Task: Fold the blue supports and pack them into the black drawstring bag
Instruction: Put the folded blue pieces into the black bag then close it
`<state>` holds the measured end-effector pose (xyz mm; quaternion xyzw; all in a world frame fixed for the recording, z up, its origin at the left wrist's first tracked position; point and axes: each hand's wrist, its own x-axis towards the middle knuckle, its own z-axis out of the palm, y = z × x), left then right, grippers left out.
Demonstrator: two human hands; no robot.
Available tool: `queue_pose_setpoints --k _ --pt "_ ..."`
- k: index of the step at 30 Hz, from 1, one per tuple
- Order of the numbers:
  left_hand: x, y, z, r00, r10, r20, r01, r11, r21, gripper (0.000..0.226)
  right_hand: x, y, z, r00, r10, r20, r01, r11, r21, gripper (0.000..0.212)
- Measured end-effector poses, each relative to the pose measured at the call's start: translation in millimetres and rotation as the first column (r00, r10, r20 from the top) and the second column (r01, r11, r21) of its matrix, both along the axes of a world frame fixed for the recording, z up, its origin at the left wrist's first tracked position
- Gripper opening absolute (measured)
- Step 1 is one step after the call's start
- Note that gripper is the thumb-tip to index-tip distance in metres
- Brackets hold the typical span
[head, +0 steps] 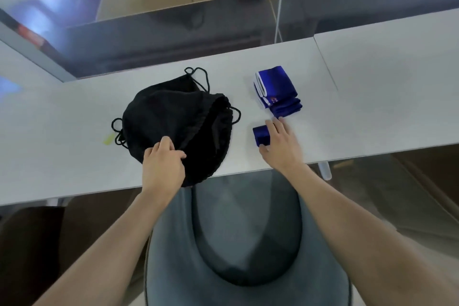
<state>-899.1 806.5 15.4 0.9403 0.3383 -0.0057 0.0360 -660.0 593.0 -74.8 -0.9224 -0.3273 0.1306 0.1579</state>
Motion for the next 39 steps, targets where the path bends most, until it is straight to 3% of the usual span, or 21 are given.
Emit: queue_pose_setpoints --k 4,6,8,12,15,19,21,26,29,35,39 --pt "5 4 11 0.991 0.041 -0.127 -0.049 0.997 -0.065 0.042 0 -1 -25 0.993 0.110 -0.049 -0.117 0.978 -0.171 0.103" --pt "4 9 13 0.991 0.059 -0.119 -0.066 0.996 -0.053 0.055 -6 -7 -30 0.986 0.164 0.000 -0.163 0.977 -0.136 0.095" --pt "0 12 15 0.993 0.111 -0.045 -0.113 0.992 -0.064 0.067 -15 -16 -32 0.967 0.248 0.050 -0.244 0.966 -0.084 0.079" --pt "-11 24 29 0.959 0.211 0.189 -0.182 0.970 -0.159 0.079 -24 -30 -34 0.909 0.407 0.092 -0.395 0.911 -0.120 0.079" --pt "-18 38 50 0.912 0.247 0.327 -0.173 0.955 -0.239 0.079 -29 -36 -27 0.926 0.370 0.080 -0.368 0.929 -0.034 0.070" --pt "-30 64 67 0.864 0.305 0.401 -0.199 0.938 -0.285 0.086 -53 -29 -1 0.975 0.172 -0.144 -0.145 0.973 0.182 0.042" --pt "-33 75 68 0.853 0.328 0.407 -0.203 0.925 -0.321 0.087 -67 -21 16 0.972 0.149 -0.180 -0.093 0.953 0.288 0.033" --pt "-35 89 72 0.870 0.356 0.342 -0.154 0.854 -0.496 0.082 -94 18 68 0.991 0.135 -0.008 -0.110 0.839 0.532 0.045" --pt "-41 97 77 0.883 0.327 0.336 -0.101 0.832 -0.546 0.080 -104 59 86 0.979 0.171 0.110 -0.202 0.761 0.617 0.054" --pt "-48 112 77 0.864 0.385 0.324 -0.083 0.745 -0.662 0.080 -111 147 77 0.902 0.431 0.018 -0.409 0.842 0.353 0.053" --pt "-55 110 62 0.835 0.464 0.296 -0.101 0.658 -0.747 0.080 -116 183 55 0.799 0.593 0.097 -0.596 0.761 0.258 0.044"
